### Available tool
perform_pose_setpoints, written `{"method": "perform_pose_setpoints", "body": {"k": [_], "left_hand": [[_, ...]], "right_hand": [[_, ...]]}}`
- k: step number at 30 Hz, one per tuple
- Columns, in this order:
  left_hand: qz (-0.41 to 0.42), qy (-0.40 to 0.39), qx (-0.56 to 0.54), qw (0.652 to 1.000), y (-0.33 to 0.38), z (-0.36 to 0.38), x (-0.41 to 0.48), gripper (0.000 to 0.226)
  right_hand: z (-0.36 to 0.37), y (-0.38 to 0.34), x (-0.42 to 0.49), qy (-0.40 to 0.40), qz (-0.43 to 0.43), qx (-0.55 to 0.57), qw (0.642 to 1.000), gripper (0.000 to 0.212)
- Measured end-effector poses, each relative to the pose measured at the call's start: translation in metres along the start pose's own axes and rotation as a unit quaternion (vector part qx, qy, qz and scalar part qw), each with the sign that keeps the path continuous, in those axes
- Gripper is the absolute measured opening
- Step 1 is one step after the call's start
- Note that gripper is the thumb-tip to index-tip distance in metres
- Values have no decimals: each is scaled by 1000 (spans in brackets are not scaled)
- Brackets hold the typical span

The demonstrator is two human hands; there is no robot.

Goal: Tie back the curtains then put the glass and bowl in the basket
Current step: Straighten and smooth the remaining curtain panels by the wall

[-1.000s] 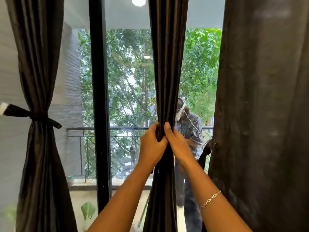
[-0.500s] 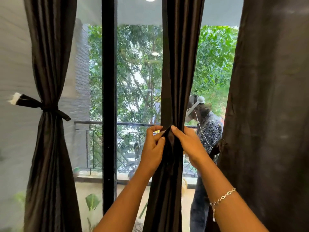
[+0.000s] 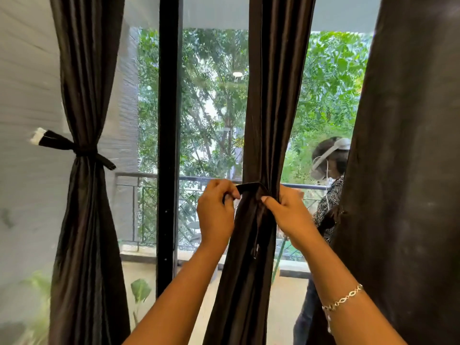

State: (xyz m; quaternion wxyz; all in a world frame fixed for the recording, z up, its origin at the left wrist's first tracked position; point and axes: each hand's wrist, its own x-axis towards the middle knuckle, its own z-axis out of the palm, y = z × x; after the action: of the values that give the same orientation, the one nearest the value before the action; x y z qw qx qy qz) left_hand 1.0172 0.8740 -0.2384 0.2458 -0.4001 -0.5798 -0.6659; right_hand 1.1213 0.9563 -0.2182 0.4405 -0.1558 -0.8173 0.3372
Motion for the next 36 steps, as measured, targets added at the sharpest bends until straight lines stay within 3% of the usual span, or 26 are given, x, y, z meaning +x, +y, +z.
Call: {"method": "perform_pose_setpoints", "body": {"k": [2,4,8,11,14,15,17,19,22,23,26,28,30,36], "left_hand": [[8,40,147,988,5,0,-4,25],[-8,21,193,981,10,3,-9,22],[-44,-52,40,997,29,7,-20,59],[-66,-122,-24,990,43,11,-21,40],[-117,-146,-59,981,50,13,-11,33],[-115,-140,-38,983,51,12,-7,32],[-108,-120,8,987,51,10,0,23],[-118,-109,34,986,48,7,6,22],[-141,-126,18,982,43,0,8,23],[-147,-132,-1,980,41,-2,8,24],[-163,-152,-66,973,42,-7,9,26],[-177,-169,-94,965,43,-9,10,23],[-188,-184,-115,958,43,-12,11,21],[-175,-214,-107,955,40,-23,18,32]], "right_hand": [[1,-2,-2,7,-15,-27,999,17],[3,-4,-3,6,-28,-30,999,15],[9,-8,-10,20,-66,-57,996,15],[15,-13,-20,18,-64,-75,995,26],[26,-13,-34,-10,-53,-56,997,16],[29,-10,-38,-21,-60,-46,997,21],[29,-6,-44,-54,-104,-25,993,53],[17,-1,-40,-64,-123,47,989,53],[-13,18,-4,71,-61,215,972,41],[-23,24,10,80,-31,244,966,45],[-37,30,42,-53,40,368,928,77],[-36,28,50,-142,67,421,893,85],[-33,32,57,-175,75,430,882,75],[-27,33,58,-150,78,434,885,29]]}}
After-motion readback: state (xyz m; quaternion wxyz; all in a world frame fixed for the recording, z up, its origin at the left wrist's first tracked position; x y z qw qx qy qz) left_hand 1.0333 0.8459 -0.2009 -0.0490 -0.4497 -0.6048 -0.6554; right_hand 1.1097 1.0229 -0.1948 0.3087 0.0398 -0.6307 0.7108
